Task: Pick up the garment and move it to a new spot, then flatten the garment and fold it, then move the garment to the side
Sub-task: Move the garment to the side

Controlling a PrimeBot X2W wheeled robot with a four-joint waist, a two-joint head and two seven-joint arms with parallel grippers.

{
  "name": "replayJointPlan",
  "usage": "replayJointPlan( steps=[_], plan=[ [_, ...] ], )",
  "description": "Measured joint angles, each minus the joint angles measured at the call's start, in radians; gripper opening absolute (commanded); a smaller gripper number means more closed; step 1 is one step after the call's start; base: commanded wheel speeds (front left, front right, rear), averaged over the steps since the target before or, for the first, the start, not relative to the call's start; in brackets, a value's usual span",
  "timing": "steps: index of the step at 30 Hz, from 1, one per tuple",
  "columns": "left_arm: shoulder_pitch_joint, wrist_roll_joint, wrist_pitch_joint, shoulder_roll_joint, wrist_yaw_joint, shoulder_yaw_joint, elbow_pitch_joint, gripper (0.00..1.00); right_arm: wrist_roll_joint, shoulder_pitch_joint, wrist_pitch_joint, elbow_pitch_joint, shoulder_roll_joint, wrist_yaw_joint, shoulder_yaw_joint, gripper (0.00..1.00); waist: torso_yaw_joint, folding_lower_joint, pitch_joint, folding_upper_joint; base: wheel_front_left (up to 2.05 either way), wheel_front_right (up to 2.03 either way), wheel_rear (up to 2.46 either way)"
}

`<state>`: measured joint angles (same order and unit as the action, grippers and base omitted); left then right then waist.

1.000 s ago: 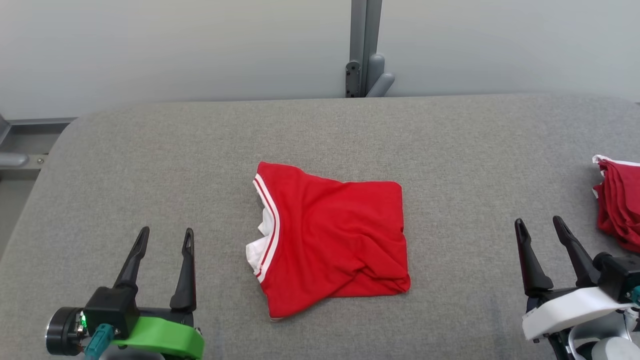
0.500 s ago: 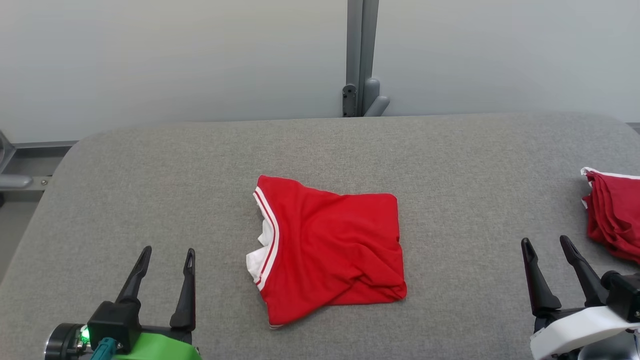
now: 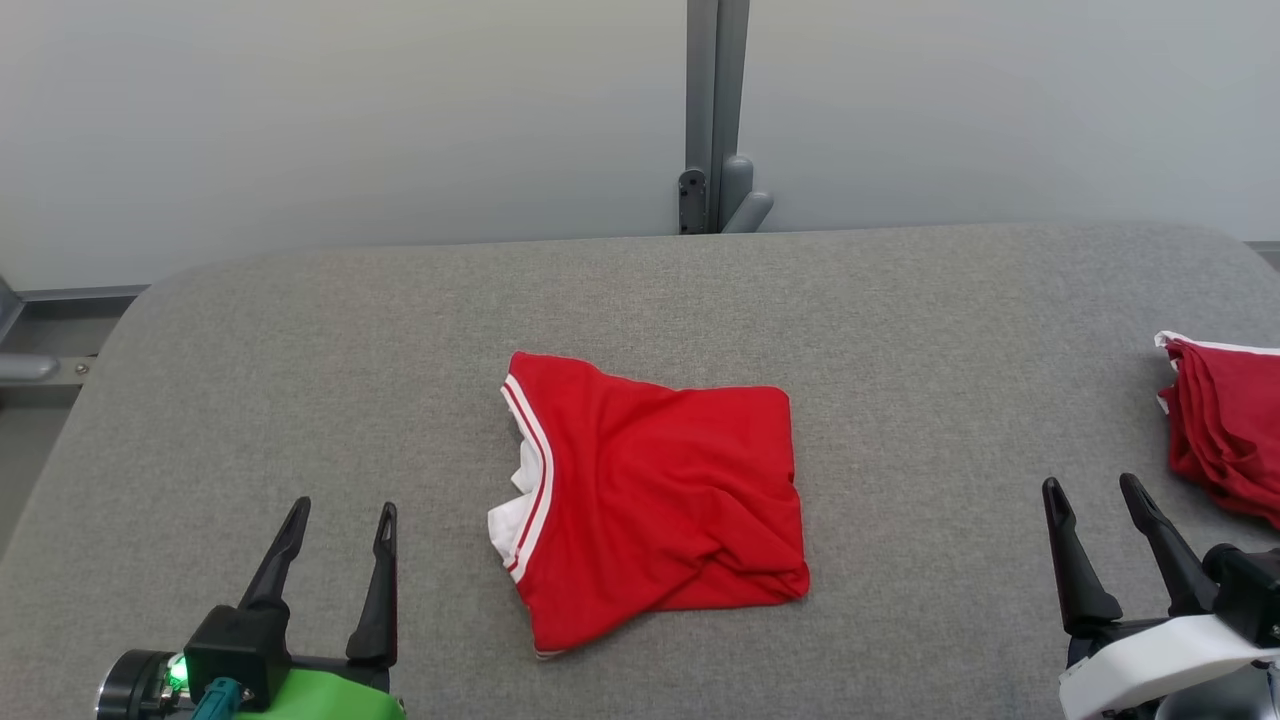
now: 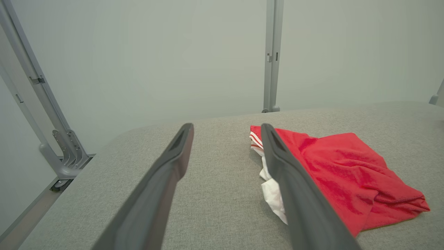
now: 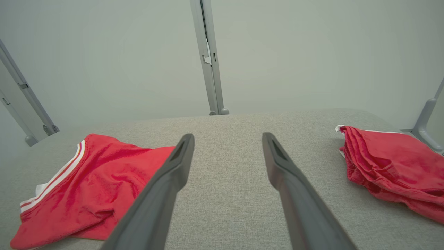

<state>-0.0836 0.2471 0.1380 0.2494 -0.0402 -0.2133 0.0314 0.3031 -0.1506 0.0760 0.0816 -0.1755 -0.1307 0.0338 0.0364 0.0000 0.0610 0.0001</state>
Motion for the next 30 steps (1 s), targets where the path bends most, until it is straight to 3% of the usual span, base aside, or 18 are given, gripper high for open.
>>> replayJointPlan(
  steps=[18,30],
  plan=[
    [0.037,0.003,0.005,0.000,-0.007,-0.020,0.004,1.00,0.013,0.029,0.000,-0.059,-0.017,0.000,-0.032,1.00,0.034,0.0000,-0.017,0.0000,0.00,0.00,0.00],
    [0.161,-0.002,0.046,-0.030,0.010,-0.055,-0.010,1.00,0.119,0.268,-0.009,-0.352,-0.040,0.000,-0.196,1.00,0.112,0.0000,-0.126,0.0000,0.00,0.00,0.00]
  ],
)
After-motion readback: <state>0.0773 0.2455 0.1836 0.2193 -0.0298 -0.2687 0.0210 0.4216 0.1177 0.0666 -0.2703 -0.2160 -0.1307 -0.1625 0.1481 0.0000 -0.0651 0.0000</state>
